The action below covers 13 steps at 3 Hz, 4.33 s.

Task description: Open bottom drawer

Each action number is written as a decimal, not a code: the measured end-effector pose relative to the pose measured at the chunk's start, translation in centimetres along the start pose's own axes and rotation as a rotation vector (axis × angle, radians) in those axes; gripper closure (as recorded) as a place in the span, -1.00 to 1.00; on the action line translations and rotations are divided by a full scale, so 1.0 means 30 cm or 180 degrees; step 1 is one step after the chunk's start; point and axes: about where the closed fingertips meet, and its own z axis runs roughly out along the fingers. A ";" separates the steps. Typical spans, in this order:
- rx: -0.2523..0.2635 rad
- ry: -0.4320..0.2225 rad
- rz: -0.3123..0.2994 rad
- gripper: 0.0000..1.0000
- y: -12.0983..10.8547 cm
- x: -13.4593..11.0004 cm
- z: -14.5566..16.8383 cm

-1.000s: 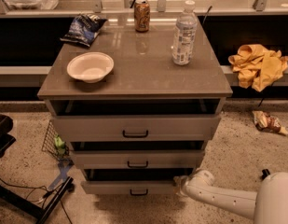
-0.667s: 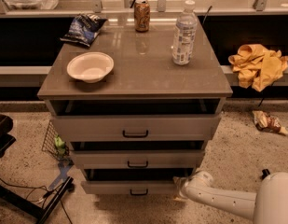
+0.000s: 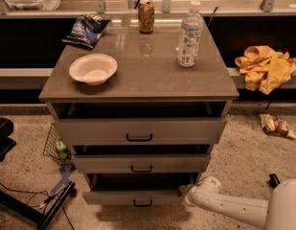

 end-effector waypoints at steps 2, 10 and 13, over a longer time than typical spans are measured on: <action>0.0000 0.0000 0.0001 1.00 -0.009 -0.009 -0.024; -0.0299 0.0084 0.0001 -0.27 0.149 -0.031 -0.143; -0.0310 0.0081 0.0000 -0.95 0.155 -0.032 -0.139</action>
Offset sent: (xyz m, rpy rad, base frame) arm -0.1064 0.0011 0.0717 -0.1006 0.2481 -0.1049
